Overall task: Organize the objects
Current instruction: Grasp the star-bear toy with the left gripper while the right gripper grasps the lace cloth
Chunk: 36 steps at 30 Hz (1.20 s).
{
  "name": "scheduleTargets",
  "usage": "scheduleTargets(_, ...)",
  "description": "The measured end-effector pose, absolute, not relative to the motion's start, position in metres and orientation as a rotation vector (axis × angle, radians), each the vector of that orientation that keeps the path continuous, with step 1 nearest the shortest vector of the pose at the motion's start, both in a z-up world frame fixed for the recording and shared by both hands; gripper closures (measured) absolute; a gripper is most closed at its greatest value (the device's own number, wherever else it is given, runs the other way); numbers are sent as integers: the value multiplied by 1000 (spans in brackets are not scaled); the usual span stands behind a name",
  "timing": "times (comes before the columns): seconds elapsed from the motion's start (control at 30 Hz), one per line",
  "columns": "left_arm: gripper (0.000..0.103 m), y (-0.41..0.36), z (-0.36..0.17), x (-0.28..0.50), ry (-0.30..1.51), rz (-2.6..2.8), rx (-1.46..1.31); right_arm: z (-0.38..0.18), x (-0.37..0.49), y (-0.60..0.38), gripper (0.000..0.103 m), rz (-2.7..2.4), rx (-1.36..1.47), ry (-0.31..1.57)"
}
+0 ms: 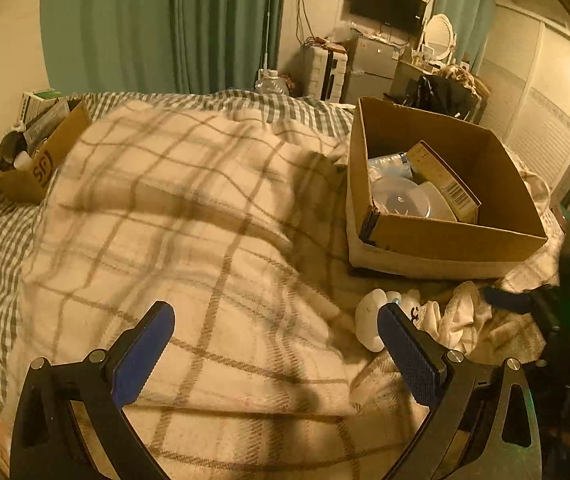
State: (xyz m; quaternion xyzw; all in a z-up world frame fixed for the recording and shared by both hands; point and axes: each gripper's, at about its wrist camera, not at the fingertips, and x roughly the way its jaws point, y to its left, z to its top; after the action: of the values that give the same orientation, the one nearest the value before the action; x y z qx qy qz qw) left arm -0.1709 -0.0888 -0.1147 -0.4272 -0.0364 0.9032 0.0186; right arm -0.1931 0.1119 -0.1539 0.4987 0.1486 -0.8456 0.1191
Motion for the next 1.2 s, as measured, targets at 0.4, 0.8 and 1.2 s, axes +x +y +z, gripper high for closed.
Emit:
scheduleTargets(0.4,0,-62,-110,-162,8,2826,-1340,-119,-157,152,87,-2617,1353,283)
scheduleTargets(0.8,4,26,-153,-186,197,2702,-1501,-95,-150,196,88,-2678,1345,138)
scheduleTargets(1.2,35,25,-190,-223,55,2568,-1628,-103,-153,199,87,-2611,1343,73)
